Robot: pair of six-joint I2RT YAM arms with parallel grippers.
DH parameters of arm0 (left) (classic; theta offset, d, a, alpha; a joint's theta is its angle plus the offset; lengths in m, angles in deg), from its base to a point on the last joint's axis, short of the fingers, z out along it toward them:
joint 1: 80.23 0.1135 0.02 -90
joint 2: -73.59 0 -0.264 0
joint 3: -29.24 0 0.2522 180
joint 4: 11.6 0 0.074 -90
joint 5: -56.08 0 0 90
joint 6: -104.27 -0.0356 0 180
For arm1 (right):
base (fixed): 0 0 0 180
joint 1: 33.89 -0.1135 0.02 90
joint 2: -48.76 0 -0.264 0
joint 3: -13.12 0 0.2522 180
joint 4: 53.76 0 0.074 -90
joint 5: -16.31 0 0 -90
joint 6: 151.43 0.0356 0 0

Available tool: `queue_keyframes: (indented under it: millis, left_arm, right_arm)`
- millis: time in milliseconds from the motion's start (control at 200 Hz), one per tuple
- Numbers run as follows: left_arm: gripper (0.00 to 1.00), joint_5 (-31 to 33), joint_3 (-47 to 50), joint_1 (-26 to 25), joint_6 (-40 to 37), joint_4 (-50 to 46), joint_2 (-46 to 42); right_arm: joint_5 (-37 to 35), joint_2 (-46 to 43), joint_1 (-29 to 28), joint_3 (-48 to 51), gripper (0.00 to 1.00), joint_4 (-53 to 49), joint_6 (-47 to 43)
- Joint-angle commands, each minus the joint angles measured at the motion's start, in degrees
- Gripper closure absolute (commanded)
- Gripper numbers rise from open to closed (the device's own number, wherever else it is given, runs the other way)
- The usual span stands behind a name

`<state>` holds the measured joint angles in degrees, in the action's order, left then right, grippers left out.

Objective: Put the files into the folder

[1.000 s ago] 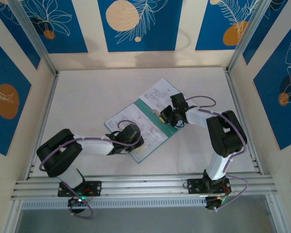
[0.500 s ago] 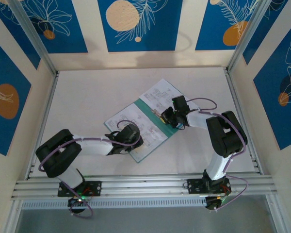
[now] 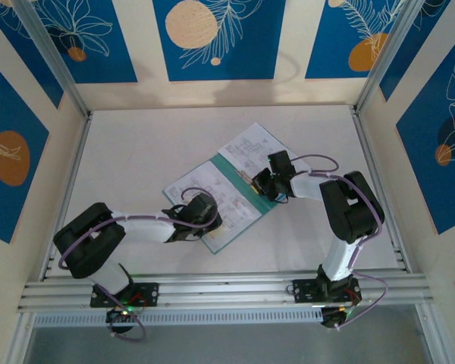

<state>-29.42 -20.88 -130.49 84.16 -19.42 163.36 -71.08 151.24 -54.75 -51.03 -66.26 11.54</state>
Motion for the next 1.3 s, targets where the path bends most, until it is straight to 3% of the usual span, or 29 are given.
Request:
queue_keyframes:
  millis: [0,215,850,1130,1290]
  left_arm:
    - [0.76,0.44,1.58,0.95,-1.57,-7.07,0.22]
    - [0.76,0.34,1.47,1.04,-1.68,-7.15,0.31]
    - [0.76,0.25,0.68,1.65,-2.33,-7.87,0.12]
    - [0.76,-0.01,0.52,1.88,-2.63,-7.98,0.05]
    - [0.76,-0.01,0.76,2.05,-2.69,-7.87,-0.13]
  right_arm:
    - [-7.45,4.71,1.13,1.48,1.00,-10.77,2.19]
    - [-7.40,6.57,1.04,-0.20,1.00,-15.23,3.85]
    - [-13.79,19.72,-0.78,-15.85,1.00,-45.49,6.33]
    - [-12.55,21.73,-1.73,-16.91,1.00,-45.58,6.52]
    - [-10.69,16.80,-2.02,-15.78,1.00,-42.92,6.09]
